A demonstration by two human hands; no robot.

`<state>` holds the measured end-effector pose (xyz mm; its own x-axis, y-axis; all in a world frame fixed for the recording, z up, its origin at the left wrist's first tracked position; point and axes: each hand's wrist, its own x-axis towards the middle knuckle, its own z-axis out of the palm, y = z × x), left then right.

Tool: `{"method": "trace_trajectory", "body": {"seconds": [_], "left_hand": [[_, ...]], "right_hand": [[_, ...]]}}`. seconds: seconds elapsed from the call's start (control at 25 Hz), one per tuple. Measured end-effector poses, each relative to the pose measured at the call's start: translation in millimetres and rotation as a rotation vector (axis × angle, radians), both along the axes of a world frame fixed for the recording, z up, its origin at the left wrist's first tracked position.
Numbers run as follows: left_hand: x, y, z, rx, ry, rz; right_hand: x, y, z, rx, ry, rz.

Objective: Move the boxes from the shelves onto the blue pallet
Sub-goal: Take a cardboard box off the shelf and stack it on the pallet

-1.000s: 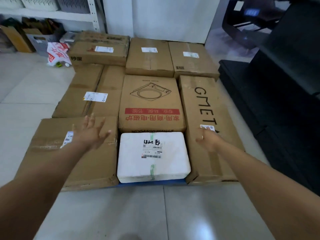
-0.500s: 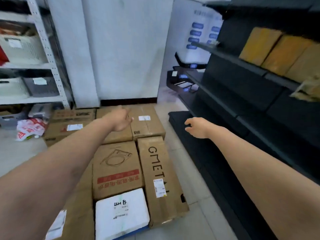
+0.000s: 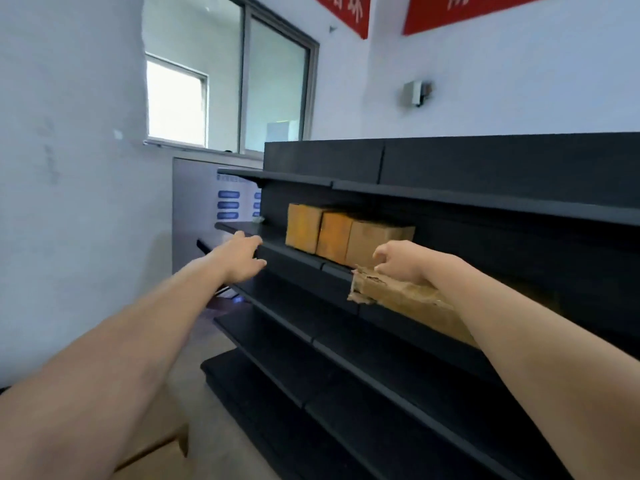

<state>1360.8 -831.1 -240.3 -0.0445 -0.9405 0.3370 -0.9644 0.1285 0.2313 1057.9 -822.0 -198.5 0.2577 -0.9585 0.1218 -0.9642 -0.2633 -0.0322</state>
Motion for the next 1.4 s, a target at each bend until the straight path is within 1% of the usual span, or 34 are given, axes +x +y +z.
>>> {"method": "trace_trajectory", "body": {"seconds": [0.16, 0.24, 0.4, 0.52, 0.6, 0.64, 0.72, 0.8, 0.84, 0.88, 0.92, 1.0, 1.08, 1.16, 1.32, 1.4], "left_hand": [[-104.7, -60.6, 19.9, -0.018, 0.056, -0.137], [-149.1, -90.5, 17.6, 0.022, 0.103, -0.187], [-209.1, -155.5, -15.3, 0.144, 0.132, -0.259], [-227.9, -208.7, -42.3, 0.158, 0.223, -0.318], [-226.9, -243.2, -58.7, 0.178, 0.334, -0.297], [-225.7, -260.5, -65.8, 0.223, 0.416, -0.266], [-226.1, -285.5, -76.2, 0.435, 0.643, -0.174], [-229.6, -299.0, -81.5, 0.703, 0.902, -0.156], [-229.6, -300.3, -82.4, 0.797, 0.984, -0.169], [-229.0, -300.3, -83.9, 0.841, 1.022, -0.186], [-227.1, -298.1, -85.5, 0.854, 1.021, -0.194], [-218.1, -286.3, -89.1, 0.854, 0.996, -0.196], [-205.9, -261.4, -92.8, 0.847, 0.987, -0.212], [-193.6, -223.4, -103.4, 0.827, 1.019, -0.247], [-165.3, -119.4, -135.9, 0.749, 1.177, -0.292], [-144.0, -59.3, -156.3, 0.728, 1.239, -0.283]], "right_hand": [[-100.3, -40.6, 13.2, -0.017, -0.054, -0.123], [-149.5, -49.8, 5.6, -0.001, -0.091, -0.212], [-226.7, -66.8, -28.2, -0.021, -0.292, -0.377], [-259.2, -81.0, -55.9, -0.018, -0.326, -0.489], [-273.8, -86.2, -69.8, -0.007, -0.352, -0.589], [-281.4, -89.9, -76.9, 0.002, -0.367, -0.660], [-297.0, -95.1, -89.3, 0.017, -0.429, -0.830], [-305.9, -95.2, -99.6, 0.024, -0.598, -1.006], [-305.8, -93.2, -103.4, 0.038, -0.736, -1.074], [-304.6, -89.8, -105.9, 0.041, -0.857, -1.117], [-305.6, -86.5, -108.2, 0.028, -0.942, -1.138], [-302.0, -72.2, -108.8, 0.016, -1.027, -1.151], [-294.5, -48.8, -108.4, 0.011, -1.084, -1.163], [-282.9, -15.0, -111.1, -0.007, -1.119, -1.152], [-257.1, 69.9, -135.1, -0.135, -1.149, -1.106], [-240.9, 120.4, -147.6, -0.141, -1.140, -1.071]]}}
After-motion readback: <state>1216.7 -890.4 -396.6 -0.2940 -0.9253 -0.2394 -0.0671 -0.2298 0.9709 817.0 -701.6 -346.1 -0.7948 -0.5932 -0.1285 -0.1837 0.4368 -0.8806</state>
